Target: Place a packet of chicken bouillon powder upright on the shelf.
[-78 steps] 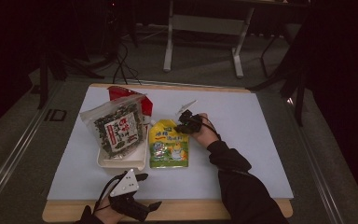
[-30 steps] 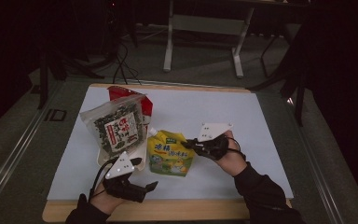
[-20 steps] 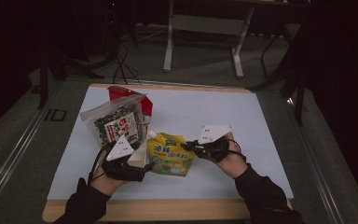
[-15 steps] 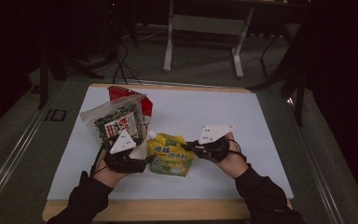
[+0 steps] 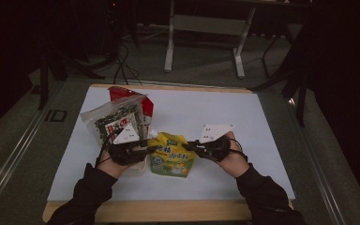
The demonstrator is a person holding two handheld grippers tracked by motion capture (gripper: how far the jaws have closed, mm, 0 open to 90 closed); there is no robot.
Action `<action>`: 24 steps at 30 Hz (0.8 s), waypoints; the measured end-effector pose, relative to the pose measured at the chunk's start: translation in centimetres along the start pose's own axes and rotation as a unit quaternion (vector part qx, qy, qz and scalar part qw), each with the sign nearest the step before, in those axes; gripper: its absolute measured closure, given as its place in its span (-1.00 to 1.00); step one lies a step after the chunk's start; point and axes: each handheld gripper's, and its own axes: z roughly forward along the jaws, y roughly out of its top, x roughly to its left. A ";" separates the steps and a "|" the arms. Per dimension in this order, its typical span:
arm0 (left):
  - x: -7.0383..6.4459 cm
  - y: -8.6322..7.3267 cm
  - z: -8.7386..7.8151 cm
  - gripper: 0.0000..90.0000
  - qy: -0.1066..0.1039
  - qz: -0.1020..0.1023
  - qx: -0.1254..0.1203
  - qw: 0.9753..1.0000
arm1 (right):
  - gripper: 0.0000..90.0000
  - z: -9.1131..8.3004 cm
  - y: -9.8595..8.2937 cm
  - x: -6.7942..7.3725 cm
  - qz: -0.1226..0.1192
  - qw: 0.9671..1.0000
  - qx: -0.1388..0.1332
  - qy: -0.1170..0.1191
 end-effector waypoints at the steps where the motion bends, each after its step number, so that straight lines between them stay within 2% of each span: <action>1: 0.0 0.0 0.0 0.65 0.000 0.000 0.000 1.000 | 0.98 0.0 0.0 0.0 0.000 1.000 0.000 0.000; 2: 0.0 0.0 -0.2 0.65 0.000 0.008 0.001 1.000 | 0.98 0.0 0.0 0.0 0.000 1.000 0.000 0.000; 3: -0.1 0.0 -0.2 0.93 0.001 0.013 0.004 1.000 | 0.98 0.0 -0.1 -0.2 0.005 1.000 -0.001 -0.002; 4: -0.3 0.1 -0.2 1.00 0.007 0.025 0.006 1.000 | 0.98 0.1 -0.1 -0.2 0.007 1.000 -0.002 0.000; 6: -0.4 0.1 -0.2 1.00 0.012 0.035 0.009 0.999 | 0.98 0.1 -0.1 -0.2 0.006 1.000 -0.002 -0.002; 9: -0.2 0.0 -0.3 1.00 0.003 0.043 0.005 0.999 | 0.95 0.1 -0.1 -0.2 0.011 1.000 -0.002 -0.005; 11: -0.2 -0.1 -0.3 1.00 0.000 0.045 0.001 0.999 | 0.83 0.0 -0.1 -0.3 0.015 1.000 -0.004 -0.008; 14: -0.1 -0.3 -0.4 1.00 -0.005 0.048 -0.004 0.999 | 0.51 -0.3 -0.3 -0.6 0.028 0.999 -0.008 -0.020; 17: 0.1 -0.4 -0.5 1.00 -0.008 0.041 -0.008 0.999 | 0.21 -0.6 -0.5 -1.1 0.044 0.998 -0.017 -0.029; 19: 0.1 -0.4 -0.5 1.00 -0.009 0.040 -0.008 0.999 | 0.15 -0.6 -0.6 -1.3 0.049 0.998 -0.016 -0.038; 20: 0.0 -0.4 -0.6 1.00 -0.010 0.042 -0.008 0.999 | -0.05 -0.7 -0.8 -1.7 0.064 0.997 -0.018 -0.045; 21: 0.0 -0.4 -0.6 1.00 -0.010 0.042 -0.008 0.999 | -0.05 -0.7 -0.8 -1.7 0.064 0.997 -0.018 -0.045; 22: 0.0 -0.3 -0.6 1.00 -0.010 0.048 -0.003 0.999 | -0.16 -0.6 -1.0 -1.8 0.070 0.996 -0.015 -0.052; 24: -0.1 -0.3 -0.6 1.00 -0.011 0.048 -0.002 0.999 | -0.24 -0.5 -1.1 -2.0 0.079 0.996 -0.014 -0.046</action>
